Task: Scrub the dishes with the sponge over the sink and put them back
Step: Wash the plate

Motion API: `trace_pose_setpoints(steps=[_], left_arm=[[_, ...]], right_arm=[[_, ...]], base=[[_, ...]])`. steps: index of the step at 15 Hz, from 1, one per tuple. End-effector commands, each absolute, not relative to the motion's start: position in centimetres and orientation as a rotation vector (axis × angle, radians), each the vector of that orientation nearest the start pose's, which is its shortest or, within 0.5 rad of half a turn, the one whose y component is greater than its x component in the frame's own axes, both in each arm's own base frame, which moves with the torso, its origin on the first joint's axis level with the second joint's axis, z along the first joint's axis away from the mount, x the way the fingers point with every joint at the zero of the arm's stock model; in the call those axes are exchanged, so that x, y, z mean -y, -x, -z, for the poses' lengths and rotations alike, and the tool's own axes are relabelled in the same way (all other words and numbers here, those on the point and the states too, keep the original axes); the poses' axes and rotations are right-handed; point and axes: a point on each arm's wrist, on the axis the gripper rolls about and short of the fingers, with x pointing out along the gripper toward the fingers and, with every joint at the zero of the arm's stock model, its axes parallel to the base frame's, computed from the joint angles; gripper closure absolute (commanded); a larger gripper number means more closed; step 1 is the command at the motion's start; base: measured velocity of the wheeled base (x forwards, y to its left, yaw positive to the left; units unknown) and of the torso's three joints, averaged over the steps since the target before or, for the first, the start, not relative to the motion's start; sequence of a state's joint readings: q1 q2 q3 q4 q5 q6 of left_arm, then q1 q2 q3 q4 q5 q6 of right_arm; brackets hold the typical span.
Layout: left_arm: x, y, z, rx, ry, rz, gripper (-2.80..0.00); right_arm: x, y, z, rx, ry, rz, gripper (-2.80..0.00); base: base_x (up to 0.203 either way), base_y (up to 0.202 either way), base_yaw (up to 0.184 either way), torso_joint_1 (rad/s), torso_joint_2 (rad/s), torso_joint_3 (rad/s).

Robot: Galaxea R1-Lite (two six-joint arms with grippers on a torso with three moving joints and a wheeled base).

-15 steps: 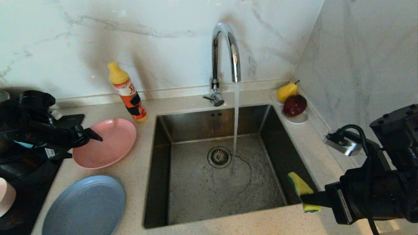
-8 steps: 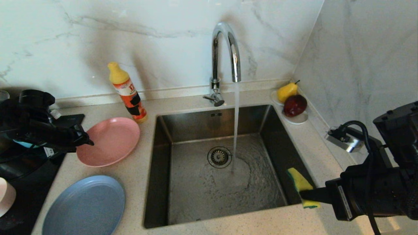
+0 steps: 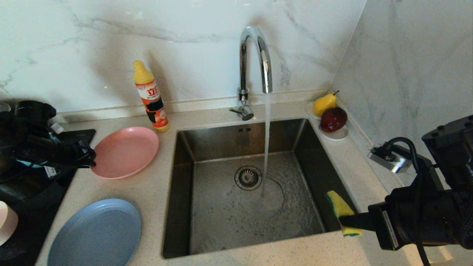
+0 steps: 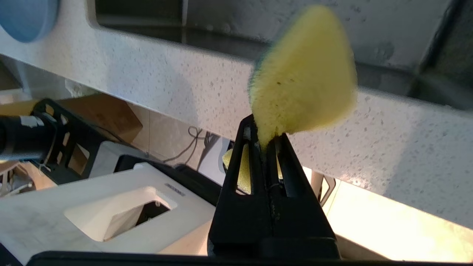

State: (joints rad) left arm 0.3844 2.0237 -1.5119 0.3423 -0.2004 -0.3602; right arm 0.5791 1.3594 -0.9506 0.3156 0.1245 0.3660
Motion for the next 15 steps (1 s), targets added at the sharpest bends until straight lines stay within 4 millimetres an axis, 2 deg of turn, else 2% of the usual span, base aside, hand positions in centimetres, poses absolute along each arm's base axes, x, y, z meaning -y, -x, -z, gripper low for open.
trace_pose_setpoints(steps=[1,6,9,15], left_arm=[[-15.2,-35.6,-18.3,-0.75,0.589,-0.344,0.0],[-18.4,-34.1,-20.8,-0.651,0.596,-0.416,0.0],[-18.3,-33.0,-22.7,-0.605,0.586,-0.418,0.0],[-16.5,-29.9,-27.2,-0.494,0.561,-0.397,0.0]], right_arm=[[-11.5,-17.0,-22.3,-0.84,-0.169,-0.528,0.0],[-11.8,-17.4,-22.7,-0.83,-0.17,-0.533,0.0],[-11.7,-17.3,-22.9,-0.823,-0.171,-0.534,0.0],[-11.6,-17.1,-22.9,-0.822,-0.17,-0.536,0.0]], base=[[0.0,0.0,0.0,0.0,0.0,0.0],[0.0,0.0,0.0,0.0,0.0,0.0],[0.0,0.0,0.0,0.0,0.0,0.0],[0.0,0.0,0.0,0.0,0.0,0.0]])
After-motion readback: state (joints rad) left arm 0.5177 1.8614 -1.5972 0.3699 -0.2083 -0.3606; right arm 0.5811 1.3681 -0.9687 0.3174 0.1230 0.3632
